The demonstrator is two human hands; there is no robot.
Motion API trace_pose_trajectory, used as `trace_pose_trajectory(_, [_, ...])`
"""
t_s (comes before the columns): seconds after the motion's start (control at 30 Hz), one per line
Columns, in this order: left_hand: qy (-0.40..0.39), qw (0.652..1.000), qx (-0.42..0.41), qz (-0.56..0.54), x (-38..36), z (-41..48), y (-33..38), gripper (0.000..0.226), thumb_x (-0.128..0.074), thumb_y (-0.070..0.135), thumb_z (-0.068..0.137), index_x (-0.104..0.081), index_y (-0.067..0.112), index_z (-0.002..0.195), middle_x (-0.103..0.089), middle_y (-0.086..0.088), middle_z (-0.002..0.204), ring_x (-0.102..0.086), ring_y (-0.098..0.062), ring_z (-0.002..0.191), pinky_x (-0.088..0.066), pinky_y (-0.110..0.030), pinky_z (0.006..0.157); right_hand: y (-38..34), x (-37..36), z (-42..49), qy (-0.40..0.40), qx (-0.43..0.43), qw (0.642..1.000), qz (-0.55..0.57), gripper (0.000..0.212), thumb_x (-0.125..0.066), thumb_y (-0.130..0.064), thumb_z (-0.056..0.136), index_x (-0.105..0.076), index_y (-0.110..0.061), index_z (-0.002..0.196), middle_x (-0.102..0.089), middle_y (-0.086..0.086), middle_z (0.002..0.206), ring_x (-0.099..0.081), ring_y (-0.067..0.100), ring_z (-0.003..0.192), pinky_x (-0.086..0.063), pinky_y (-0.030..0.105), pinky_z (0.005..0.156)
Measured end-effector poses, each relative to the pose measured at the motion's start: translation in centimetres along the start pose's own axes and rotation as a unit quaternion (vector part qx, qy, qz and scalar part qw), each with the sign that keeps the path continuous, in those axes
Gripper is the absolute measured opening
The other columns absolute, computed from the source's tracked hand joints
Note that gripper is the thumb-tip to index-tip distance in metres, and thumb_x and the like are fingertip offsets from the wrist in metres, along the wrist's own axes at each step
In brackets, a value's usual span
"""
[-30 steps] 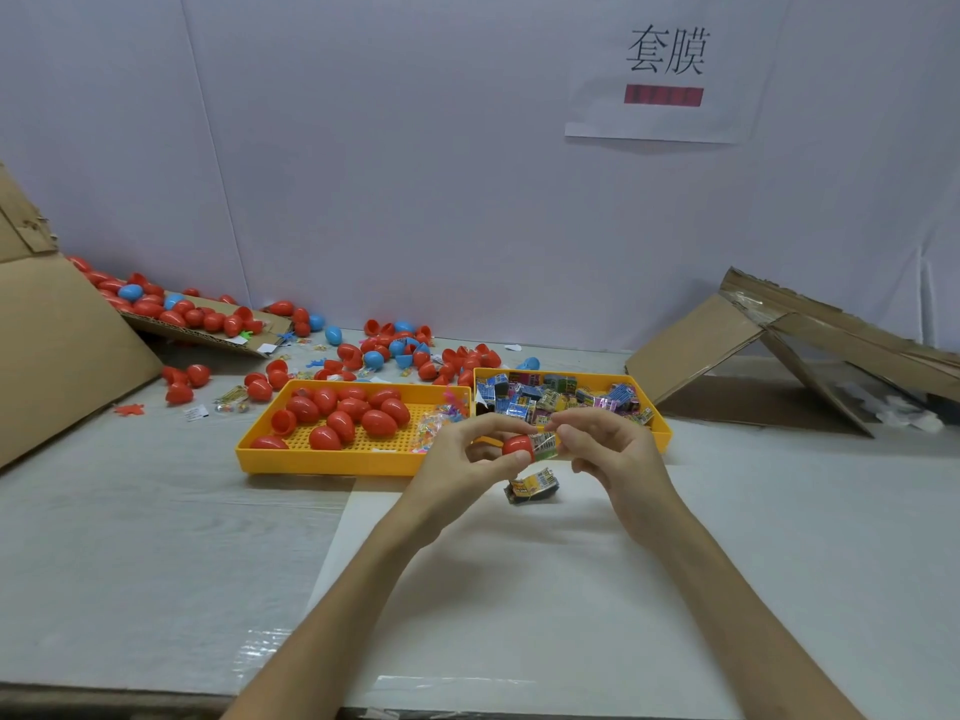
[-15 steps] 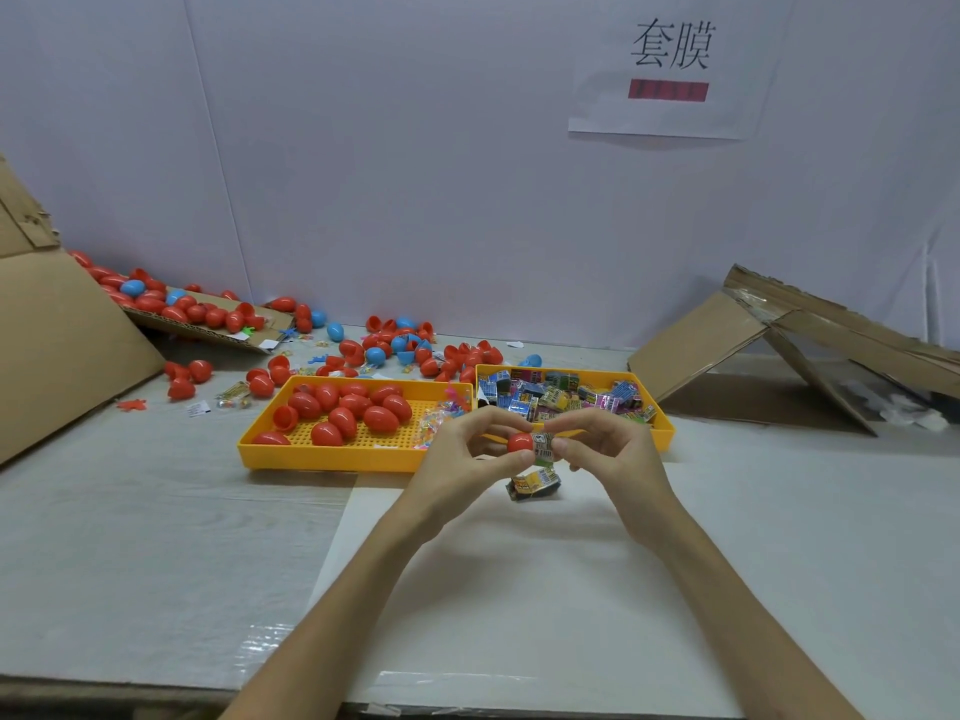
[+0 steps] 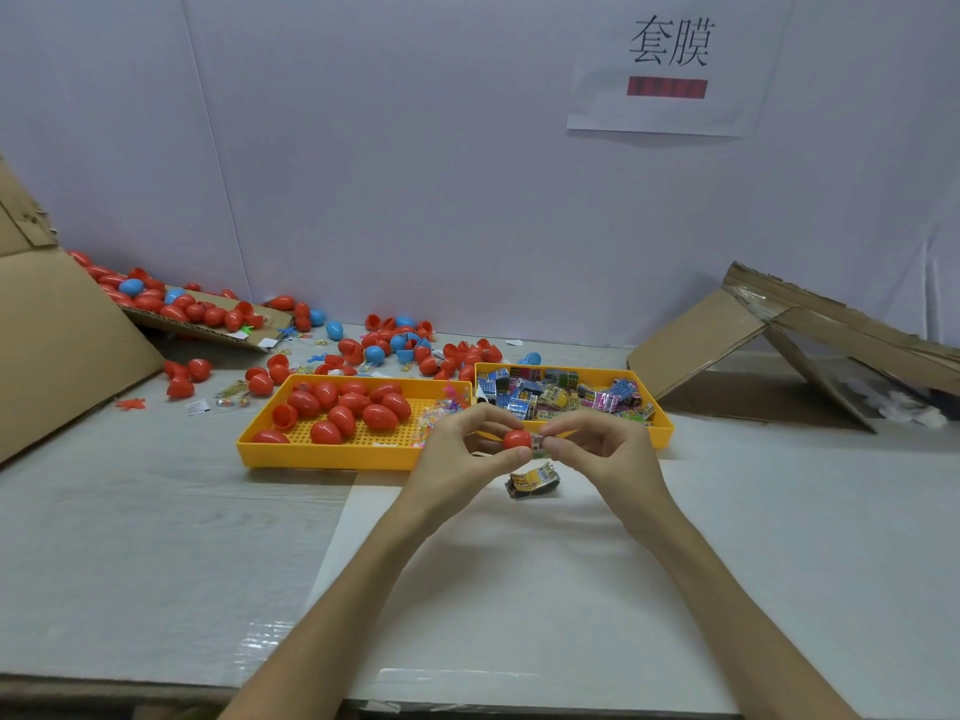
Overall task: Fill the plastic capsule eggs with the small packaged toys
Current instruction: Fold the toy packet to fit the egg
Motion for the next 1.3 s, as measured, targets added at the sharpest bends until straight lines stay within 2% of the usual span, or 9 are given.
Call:
trace_pose_trajectory(0.27, [-0.002,1.000,-0.007,0.017,0.0,0.0,0.1,0.022,-0.085,0.019,0.080,-0.074,0.021,0.099,-0.072,0.005,0.093,-0.072,-0.007,0.083,-0.057,-0.019,0.069,-0.2,-0.1,0.0,-0.004,0.018,1.000,0.001,0.025,-0.077,0.001,0.083,-0.079,-0.024,0.084,-0.076,0.003,0.090,-0.072,0.020,0.081,-0.057,0.026,0.072])
trace_pose_trajectory(0.53, [-0.011,0.999,-0.013,0.038,-0.1,-0.2,0.2,0.024,-0.085,0.016,0.080,-0.075,0.021,0.100,-0.072,0.004,0.092,-0.071,-0.009,0.081,-0.059,-0.023,0.071,-0.1,-0.3,0.0,-0.016,0.012,1.000,-0.023,0.014,-0.077,0.001,0.084,-0.078,-0.013,0.088,-0.075,0.002,0.090,-0.072,0.020,0.080,-0.059,0.028,0.072])
trace_pose_trajectory(0.7, [-0.016,0.999,-0.022,0.035,-0.2,-0.3,0.4,0.024,-0.084,0.014,0.081,-0.078,0.023,0.102,-0.074,0.003,0.095,-0.071,-0.017,0.081,-0.060,-0.029,0.073,0.1,-0.3,-0.1,-0.015,0.006,1.000,-0.008,0.014,-0.077,-0.001,0.084,-0.078,-0.014,0.087,-0.076,0.004,0.087,-0.072,0.023,0.078,-0.057,0.026,0.070])
trace_pose_trajectory(0.8, [-0.012,1.000,-0.012,0.024,-0.2,-0.3,0.5,0.021,-0.084,0.015,0.081,-0.079,0.026,0.097,-0.074,0.007,0.094,-0.072,-0.012,0.079,-0.060,-0.025,0.071,0.3,-0.3,0.0,-0.013,0.002,1.000,-0.022,0.014,-0.078,-0.006,0.085,-0.078,-0.017,0.093,-0.076,0.002,0.089,-0.072,0.024,0.079,-0.058,0.029,0.069])
trace_pose_trajectory(0.93, [0.006,0.996,0.054,-0.077,0.1,-0.3,0.4,0.020,-0.083,0.012,0.082,-0.077,0.017,0.101,-0.077,-0.003,0.089,-0.076,-0.020,0.079,-0.060,-0.026,0.071,0.0,-0.1,-0.2,0.080,0.058,0.991,-0.086,0.026,-0.079,-0.009,0.085,-0.072,-0.029,0.099,-0.071,-0.010,0.101,-0.067,0.013,0.079,-0.056,0.028,0.069])
trace_pose_trajectory(1.03, [0.011,0.982,0.092,-0.165,0.4,-0.4,0.5,0.023,-0.081,0.014,0.083,-0.076,0.012,0.105,-0.078,-0.009,0.092,-0.076,-0.024,0.086,-0.060,-0.027,0.074,-0.7,0.3,-0.7,0.168,0.168,0.958,-0.163,0.015,-0.076,-0.015,0.084,-0.068,-0.025,0.091,-0.066,-0.007,0.091,-0.061,0.013,0.071,-0.049,0.023,0.060])
trace_pose_trajectory(1.17, [0.008,0.942,0.141,-0.304,0.4,-0.5,0.6,0.038,-0.080,0.021,0.075,-0.072,0.009,0.110,-0.076,-0.015,0.104,-0.075,-0.028,0.096,-0.060,-0.028,0.077,-0.8,-0.5,-1.3,0.163,0.251,0.925,-0.232,0.010,-0.076,-0.016,0.084,-0.067,-0.014,0.087,-0.063,-0.005,0.084,-0.056,0.004,0.068,-0.044,0.018,0.059])
trace_pose_trajectory(1.23, [-0.004,0.916,0.164,-0.365,0.3,-0.6,0.7,0.045,-0.078,0.017,0.077,-0.067,0.005,0.119,-0.074,-0.018,0.113,-0.073,-0.030,0.103,-0.061,-0.030,0.081,-0.7,-1.2,-1.5,0.144,0.270,0.918,-0.252,0.016,-0.079,-0.016,0.083,-0.070,-0.008,0.093,-0.063,0.000,0.089,-0.055,-0.001,0.075,-0.042,0.007,0.067])
trace_pose_trajectory(1.3, [-0.027,0.893,0.179,-0.412,0.2,-0.8,0.8,0.048,-0.074,0.013,0.081,-0.062,0.002,0.126,-0.072,-0.019,0.119,-0.071,-0.030,0.109,-0.060,-0.031,0.084,-0.7,-1.8,-1.7,0.128,0.289,0.911,-0.265,0.023,-0.081,-0.017,0.082,-0.071,-0.004,0.099,-0.064,0.004,0.096,-0.059,0.004,0.084,-0.043,0.005,0.078])
Point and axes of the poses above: each hand's wrist, its own z-axis towards the middle knuckle, its own x-axis out of the back of the hand, y = z × x, the point moved 3 cm from there along z, towards the middle knuckle
